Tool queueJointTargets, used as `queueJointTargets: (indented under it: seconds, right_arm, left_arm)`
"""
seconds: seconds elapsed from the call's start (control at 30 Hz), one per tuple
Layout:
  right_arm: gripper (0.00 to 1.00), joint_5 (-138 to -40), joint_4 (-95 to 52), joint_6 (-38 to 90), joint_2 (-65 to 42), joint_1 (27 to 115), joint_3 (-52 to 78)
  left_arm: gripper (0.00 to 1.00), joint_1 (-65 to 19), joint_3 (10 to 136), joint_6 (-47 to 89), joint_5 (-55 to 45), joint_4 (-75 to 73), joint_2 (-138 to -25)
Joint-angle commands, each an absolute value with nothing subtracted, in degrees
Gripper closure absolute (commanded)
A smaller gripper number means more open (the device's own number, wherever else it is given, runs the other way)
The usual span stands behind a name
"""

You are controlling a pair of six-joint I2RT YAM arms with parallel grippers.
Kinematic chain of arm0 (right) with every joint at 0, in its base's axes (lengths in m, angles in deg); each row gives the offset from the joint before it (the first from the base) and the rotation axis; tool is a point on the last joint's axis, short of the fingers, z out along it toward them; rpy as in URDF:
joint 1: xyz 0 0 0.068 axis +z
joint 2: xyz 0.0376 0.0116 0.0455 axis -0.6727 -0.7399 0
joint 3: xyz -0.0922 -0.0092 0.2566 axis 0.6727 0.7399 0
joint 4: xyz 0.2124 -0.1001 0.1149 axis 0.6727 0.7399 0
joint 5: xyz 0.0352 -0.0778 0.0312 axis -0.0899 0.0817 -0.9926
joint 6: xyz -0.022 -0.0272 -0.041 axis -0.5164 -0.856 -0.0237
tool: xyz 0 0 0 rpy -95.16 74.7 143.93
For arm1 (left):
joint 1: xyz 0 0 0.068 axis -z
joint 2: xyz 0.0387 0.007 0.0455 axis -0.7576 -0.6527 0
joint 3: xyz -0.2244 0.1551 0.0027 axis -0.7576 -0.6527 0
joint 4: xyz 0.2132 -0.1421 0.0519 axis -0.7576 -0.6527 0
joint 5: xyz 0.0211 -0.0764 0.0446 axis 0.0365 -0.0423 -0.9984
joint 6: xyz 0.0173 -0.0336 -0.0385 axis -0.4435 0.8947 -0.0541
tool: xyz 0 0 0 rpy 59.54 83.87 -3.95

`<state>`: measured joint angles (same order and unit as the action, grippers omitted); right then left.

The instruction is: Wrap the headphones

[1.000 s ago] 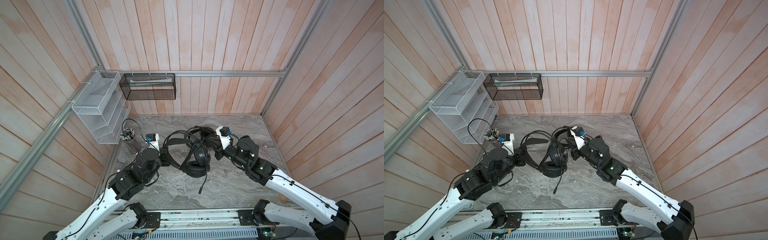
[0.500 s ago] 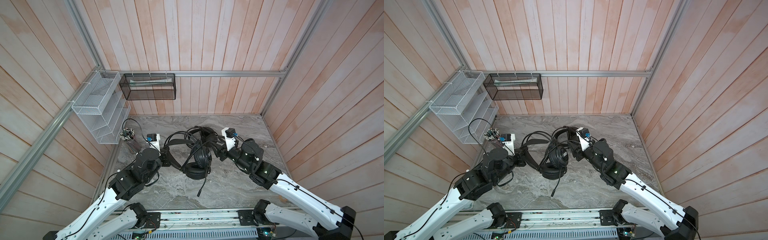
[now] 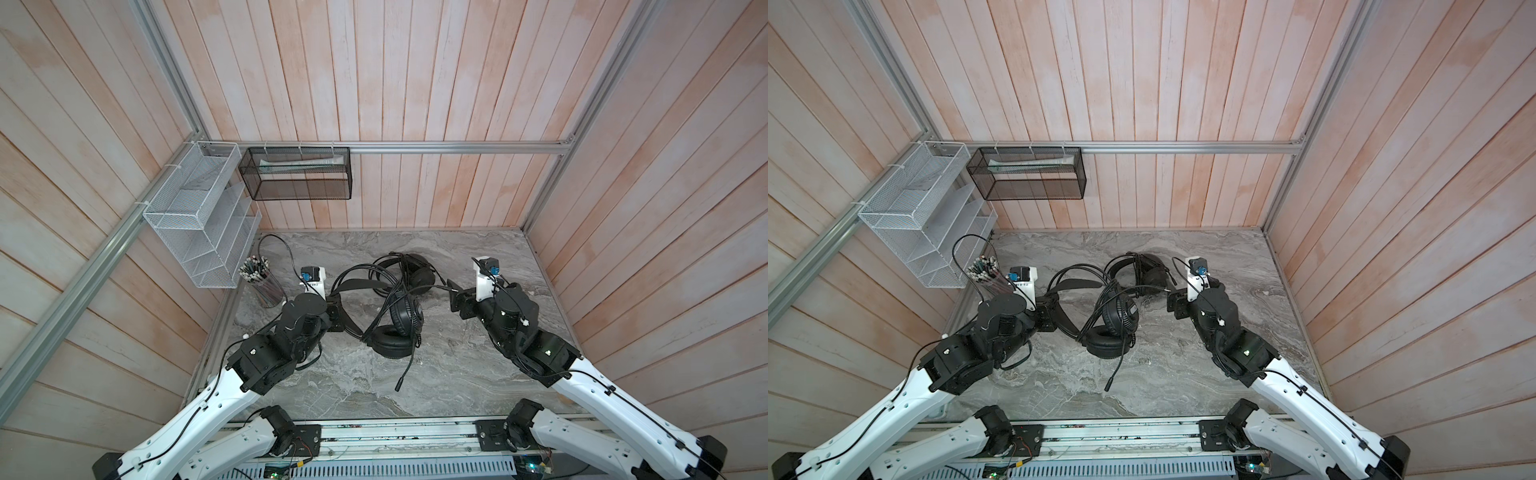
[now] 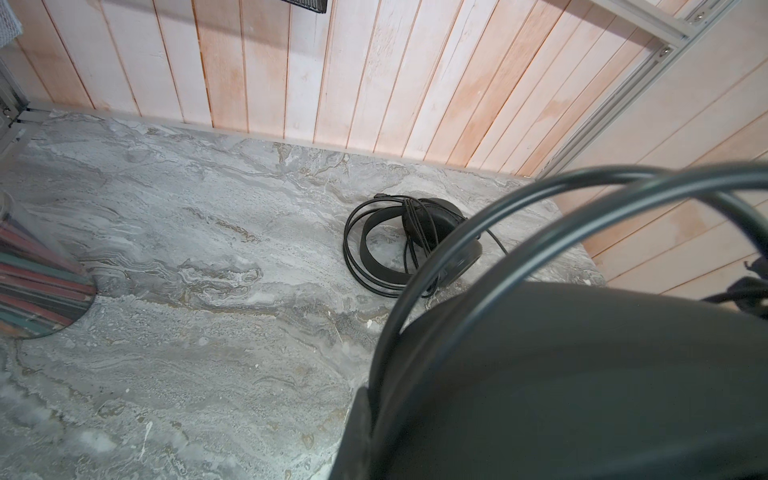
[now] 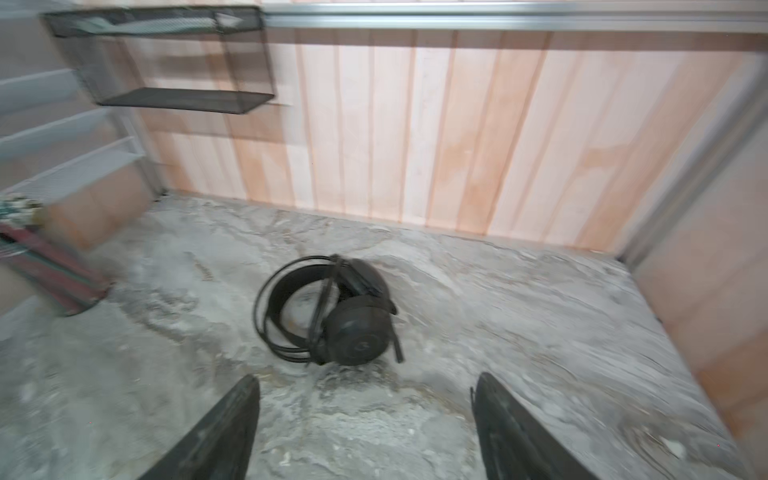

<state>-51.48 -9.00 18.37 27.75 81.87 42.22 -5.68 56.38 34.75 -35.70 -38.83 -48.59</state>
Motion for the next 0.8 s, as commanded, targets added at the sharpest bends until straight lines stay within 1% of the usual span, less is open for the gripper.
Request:
queueJointTargets:
  seconds: [0.0,0.1,0.2,0.33,0.53,0.77]
  right_arm:
    - [0.16,-47.2,-3.3,22.8,28.8,76.2,42.0]
    - [0.13,-48.1,-4.0,24.0,30.9,73.2,42.2]
    - [0.10,-46.3,-4.2,24.5,32.1,72.1,42.0]
    - [0.08,-43.3,-4.7,24.9,33.5,71.7,42.2]
    - [0.07,-43.2,-5.8,24.9,34.5,71.4,43.1]
    - [0.05,-43.9,-6.6,24.7,34.7,71.5,44.1]
  left_arm:
    - [1.00,-5.8,56.8,38.2,-34.9,-35.1,-50.2]
    - [1.00,-5.8,55.3,38.4,-32.1,-33.4,-51.9]
    - [1.00,-6.2,53.6,39.7,-33.3,-32.2,-53.1]
    - [1.00,-6.6,52.1,47.1,-30.5,-30.5,-56.8]
    - [1.00,-6.5,50.7,56.6,-25.1,-26.8,-66.2]
    - [1.00,-5.6,50.2,64.3,-27.0,-23.7,-74.8]
